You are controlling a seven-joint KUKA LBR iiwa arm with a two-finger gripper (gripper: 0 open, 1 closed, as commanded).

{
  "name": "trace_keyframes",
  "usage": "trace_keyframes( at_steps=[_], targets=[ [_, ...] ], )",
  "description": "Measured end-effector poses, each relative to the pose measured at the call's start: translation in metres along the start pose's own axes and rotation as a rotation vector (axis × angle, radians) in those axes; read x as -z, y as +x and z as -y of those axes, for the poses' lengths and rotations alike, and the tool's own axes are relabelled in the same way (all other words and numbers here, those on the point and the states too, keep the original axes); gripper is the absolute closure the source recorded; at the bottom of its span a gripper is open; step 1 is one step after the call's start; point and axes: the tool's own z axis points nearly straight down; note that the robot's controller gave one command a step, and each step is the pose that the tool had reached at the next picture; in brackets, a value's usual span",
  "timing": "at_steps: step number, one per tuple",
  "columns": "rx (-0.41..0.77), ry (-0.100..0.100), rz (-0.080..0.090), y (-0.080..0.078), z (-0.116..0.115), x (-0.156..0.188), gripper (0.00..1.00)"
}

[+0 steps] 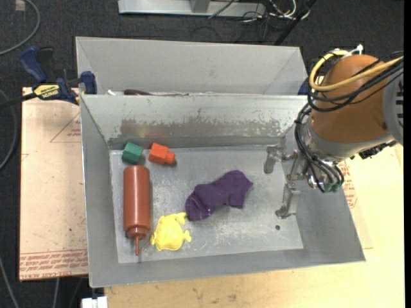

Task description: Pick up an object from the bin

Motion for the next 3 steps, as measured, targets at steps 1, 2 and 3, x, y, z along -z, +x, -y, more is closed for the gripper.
trace_keyframes(
  at_steps=[1,2,3],
  targets=[
    [0.002,0.001,0.008,-0.001,0.0,0.004,0.0],
    [0.002,0.002,0.009,-0.018,-0.045,-0.027,0.0],
    [0.173,-0.001,0.007,-0.024,-0.069,-0.058,0.0]
  ],
)
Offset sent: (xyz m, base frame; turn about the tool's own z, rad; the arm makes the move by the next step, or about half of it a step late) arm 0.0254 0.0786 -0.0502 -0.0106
